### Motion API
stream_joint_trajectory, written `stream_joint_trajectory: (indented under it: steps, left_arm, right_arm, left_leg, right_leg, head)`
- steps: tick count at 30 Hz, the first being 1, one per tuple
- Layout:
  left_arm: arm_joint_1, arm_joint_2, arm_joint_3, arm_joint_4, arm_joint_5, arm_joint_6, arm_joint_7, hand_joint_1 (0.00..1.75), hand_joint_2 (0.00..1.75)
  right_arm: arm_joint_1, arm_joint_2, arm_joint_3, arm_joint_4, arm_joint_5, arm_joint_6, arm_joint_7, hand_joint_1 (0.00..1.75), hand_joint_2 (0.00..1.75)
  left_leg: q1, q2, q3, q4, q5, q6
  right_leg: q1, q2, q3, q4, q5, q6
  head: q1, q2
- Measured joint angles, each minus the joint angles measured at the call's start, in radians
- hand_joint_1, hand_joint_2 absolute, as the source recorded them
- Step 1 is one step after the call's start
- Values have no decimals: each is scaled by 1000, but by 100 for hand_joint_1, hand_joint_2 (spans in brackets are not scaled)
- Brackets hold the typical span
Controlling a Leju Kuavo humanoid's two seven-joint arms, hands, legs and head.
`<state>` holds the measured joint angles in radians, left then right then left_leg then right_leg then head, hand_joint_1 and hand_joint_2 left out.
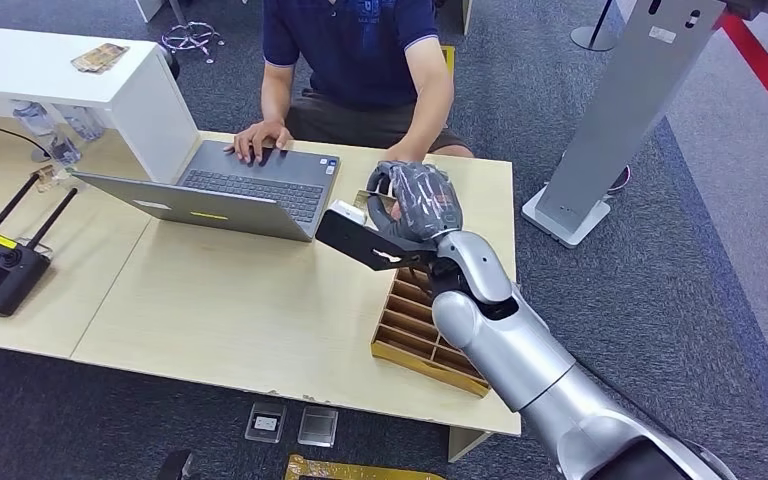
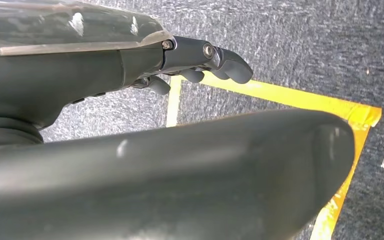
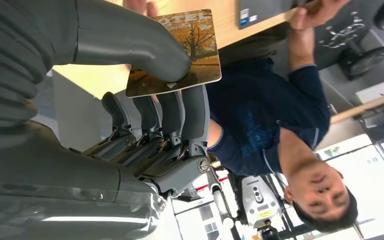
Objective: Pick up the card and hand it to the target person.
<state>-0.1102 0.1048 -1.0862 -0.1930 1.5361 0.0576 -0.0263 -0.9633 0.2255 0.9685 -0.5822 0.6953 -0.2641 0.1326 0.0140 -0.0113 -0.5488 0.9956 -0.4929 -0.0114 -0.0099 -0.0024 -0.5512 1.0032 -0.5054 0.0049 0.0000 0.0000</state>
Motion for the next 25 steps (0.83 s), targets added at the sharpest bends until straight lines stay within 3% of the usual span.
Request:
stream_joint_trajectory:
  steps: [11,15,25]
  left_arm:
    - [0,1,-10,1,-1,-7,11,0,0]
    - [-1,-1,-15,2,-3,0,13,0,0]
    - [0,2,-5,0,10,4,0,0,0]
  right_arm:
    - [36,-28,-1,-27,18,-19,22,136,175]
    - [38,-29,-7,-42,21,-17,12,0,175]
    - [46,-34,-22,-74,18,-40,-8,0,175]
  left_leg:
    - [0,-2,-1,0,0,0]
    - [0,-1,0,0,1,0]
    - [0,-1,-2,1,0,0]
  right_leg:
    - [0,-2,-1,0,0,0]
    - [0,-1,0,-1,0,0]
    - [0,-1,-2,0,0,0]
  head:
    - [0,0]
    - [0,0]
    - [0,0]
